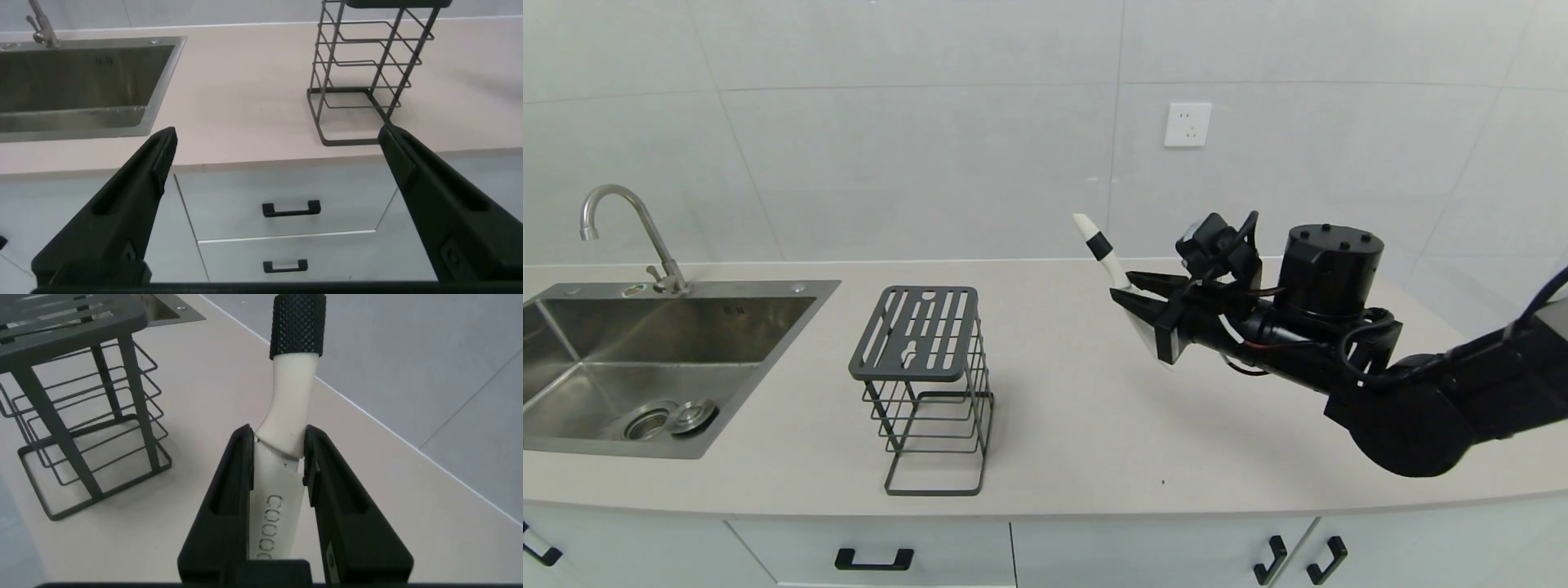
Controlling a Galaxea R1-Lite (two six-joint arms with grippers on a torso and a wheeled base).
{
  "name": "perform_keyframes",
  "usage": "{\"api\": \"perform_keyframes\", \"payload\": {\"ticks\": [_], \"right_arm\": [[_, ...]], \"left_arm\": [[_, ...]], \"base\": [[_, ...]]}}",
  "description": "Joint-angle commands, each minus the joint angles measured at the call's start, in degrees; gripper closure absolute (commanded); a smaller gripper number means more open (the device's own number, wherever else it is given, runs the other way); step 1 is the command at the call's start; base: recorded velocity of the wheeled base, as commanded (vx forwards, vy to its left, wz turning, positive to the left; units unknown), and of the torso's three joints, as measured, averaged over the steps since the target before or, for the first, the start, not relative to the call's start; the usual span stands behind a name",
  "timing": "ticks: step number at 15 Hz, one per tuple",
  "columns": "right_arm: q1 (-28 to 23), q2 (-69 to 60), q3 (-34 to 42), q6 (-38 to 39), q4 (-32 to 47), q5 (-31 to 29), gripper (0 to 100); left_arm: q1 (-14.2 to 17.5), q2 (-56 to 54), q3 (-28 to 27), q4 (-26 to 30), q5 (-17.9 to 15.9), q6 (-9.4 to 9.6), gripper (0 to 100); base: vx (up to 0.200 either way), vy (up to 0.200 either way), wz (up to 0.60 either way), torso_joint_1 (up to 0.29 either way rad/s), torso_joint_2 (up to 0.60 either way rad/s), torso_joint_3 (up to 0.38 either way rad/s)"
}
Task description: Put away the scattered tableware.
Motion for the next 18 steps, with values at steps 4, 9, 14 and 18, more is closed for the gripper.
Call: {"api": "perform_keyframes", "payload": {"ticks": [4, 9, 14, 18], "right_arm": [[0.55, -2.81, 1.62, -0.14, -0.35, 0.6, 100], [0.73, -4.22, 3.11, -0.41, -0.53, 0.69, 100], [0.82, -4.13, 4.96, -0.41, -0.53, 0.69, 100], [1.61, -5.27, 8.12, -0.41, -1.32, 0.6, 100]], "left_arm": [[0.06, 1.41, -3.6, -14.94, -6.43, 0.5, 0], [-1.17, 10.37, -10.99, -14.32, -14.78, -7.5, 0], [-4.33, 35.24, -16.44, -24.26, -22.51, -3.9, 0], [-9.69, 44.65, -16.52, -31.11, -23.21, 2.78, 0]], "base": [[0.0, 0.0, 0.0, 0.0, 0.0, 0.0], [0.0, 0.0, 0.0, 0.0, 0.0, 0.0], [0.0, 0.0, 0.0, 0.0, 0.0, 0.0], [0.0, 0.0, 0.0, 0.0, 0.0, 0.0]]}}
